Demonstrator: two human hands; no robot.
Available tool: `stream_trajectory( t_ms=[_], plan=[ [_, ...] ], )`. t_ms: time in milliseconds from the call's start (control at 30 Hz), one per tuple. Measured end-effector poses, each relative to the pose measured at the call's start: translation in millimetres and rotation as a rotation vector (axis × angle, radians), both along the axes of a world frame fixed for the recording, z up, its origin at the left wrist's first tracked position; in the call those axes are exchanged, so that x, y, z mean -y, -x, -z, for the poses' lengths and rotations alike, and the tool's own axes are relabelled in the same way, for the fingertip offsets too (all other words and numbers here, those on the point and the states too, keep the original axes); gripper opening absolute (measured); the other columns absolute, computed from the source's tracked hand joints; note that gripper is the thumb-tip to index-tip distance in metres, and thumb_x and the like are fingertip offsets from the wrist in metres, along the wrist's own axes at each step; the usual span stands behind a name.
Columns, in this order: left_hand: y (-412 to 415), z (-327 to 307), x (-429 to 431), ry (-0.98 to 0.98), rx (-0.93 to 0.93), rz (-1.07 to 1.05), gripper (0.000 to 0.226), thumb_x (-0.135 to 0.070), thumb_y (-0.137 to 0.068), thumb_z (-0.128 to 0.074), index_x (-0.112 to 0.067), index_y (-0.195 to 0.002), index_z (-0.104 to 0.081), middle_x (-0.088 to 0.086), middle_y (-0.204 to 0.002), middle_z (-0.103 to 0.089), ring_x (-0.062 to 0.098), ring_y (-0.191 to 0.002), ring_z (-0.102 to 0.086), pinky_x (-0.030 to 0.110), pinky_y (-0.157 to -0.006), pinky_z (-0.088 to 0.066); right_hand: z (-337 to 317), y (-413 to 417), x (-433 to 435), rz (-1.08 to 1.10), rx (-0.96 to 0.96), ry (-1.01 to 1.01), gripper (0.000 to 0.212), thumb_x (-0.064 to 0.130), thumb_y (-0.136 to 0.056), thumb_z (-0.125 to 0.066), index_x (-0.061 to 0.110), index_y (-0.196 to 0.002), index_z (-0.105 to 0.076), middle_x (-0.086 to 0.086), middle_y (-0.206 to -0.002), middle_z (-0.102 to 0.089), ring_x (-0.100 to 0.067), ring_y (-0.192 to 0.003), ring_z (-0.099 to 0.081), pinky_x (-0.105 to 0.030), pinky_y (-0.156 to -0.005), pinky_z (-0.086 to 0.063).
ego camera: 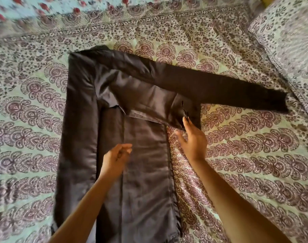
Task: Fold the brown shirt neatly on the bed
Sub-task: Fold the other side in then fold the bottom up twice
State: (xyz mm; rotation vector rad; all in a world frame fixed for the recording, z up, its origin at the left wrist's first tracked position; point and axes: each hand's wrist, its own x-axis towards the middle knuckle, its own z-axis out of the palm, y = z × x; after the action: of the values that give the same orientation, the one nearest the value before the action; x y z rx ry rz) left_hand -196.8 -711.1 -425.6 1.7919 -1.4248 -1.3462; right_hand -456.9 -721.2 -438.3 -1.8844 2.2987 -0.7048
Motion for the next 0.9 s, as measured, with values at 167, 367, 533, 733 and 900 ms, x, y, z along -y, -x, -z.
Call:
stream_trajectory(
  t_ms=[167, 367, 533, 733, 900],
  plan=[
    [0.1, -43.2, 31.1, -0.183, -0.482, -0.397, 0.029, -0.042, -0.094, -0.045, -0.023, -0.110, -0.058, 0.003, -0.100, -0.067, 0.016, -0.087, -0.063, 0.026, -0.072, -0.049, -33.8, -97.2, -3.5, -0.417, 0.077, 0.232, 0.032, 0.027, -0.087, -0.061, 0.017, -0.117, -0.064, -0.001, -0.115, -0.067, -0.017, -0.107, -0.062, -0.033, -0.086, -0.048],
    [-79.2, -69.0, 15.4, -0.106, -0.364, -0.468, 0.041, -0.012, -0.083, -0.064, -0.019, -0.122, -0.051, 0.006, -0.105, -0.061, 0.020, -0.097, -0.058, 0.033, -0.084, -0.047, -36.6, -213.8, -39.5, -0.895, 0.076, 0.163, 0.032, 0.018, -0.083, -0.051, 0.024, -0.111, -0.063, 0.004, -0.116, -0.066, -0.012, -0.104, -0.062, -0.027, -0.089, -0.038],
    [-155.7, -49.0, -72.3, -0.086, -0.378, -0.669, 0.057, 0.001, -0.062, -0.053, -0.022, -0.114, -0.050, 0.009, -0.106, -0.061, 0.028, -0.089, -0.059, 0.039, -0.075, -0.049, -41.7, -246.6, -72.0, -1.121, 0.324, -0.084, 0.047, 0.037, -0.091, -0.044, 0.018, -0.133, -0.041, 0.001, -0.100, -0.066, -0.015, -0.092, -0.057, -0.029, -0.090, -0.035],
    [-176.6, -9.5, -155.0, -0.298, -0.011, -0.724, 0.020, -0.002, -0.086, -0.061, -0.021, -0.091, -0.058, 0.013, -0.094, -0.062, 0.028, -0.088, -0.058, 0.031, -0.072, -0.046, -11.9, -257.4, -74.4, 0.014, 0.512, -0.523, 0.033, 0.040, -0.088, -0.047, 0.018, -0.107, -0.062, 0.000, -0.096, -0.070, -0.025, -0.096, -0.063, -0.031, -0.076, -0.045],
    [-165.1, -2.3, -158.7, -0.433, -0.126, -0.563, 0.028, -0.002, -0.079, -0.056, -0.029, -0.082, -0.060, 0.004, -0.086, -0.060, 0.017, -0.075, -0.055, 0.024, -0.065, -0.044, 12.5, -248.9, -67.7, 0.175, 0.822, -0.875, 0.029, 0.038, -0.089, -0.057, 0.018, -0.068, -0.060, -0.003, -0.067, -0.068, -0.020, -0.064, -0.062, -0.029, -0.060, -0.045]
  ],
)
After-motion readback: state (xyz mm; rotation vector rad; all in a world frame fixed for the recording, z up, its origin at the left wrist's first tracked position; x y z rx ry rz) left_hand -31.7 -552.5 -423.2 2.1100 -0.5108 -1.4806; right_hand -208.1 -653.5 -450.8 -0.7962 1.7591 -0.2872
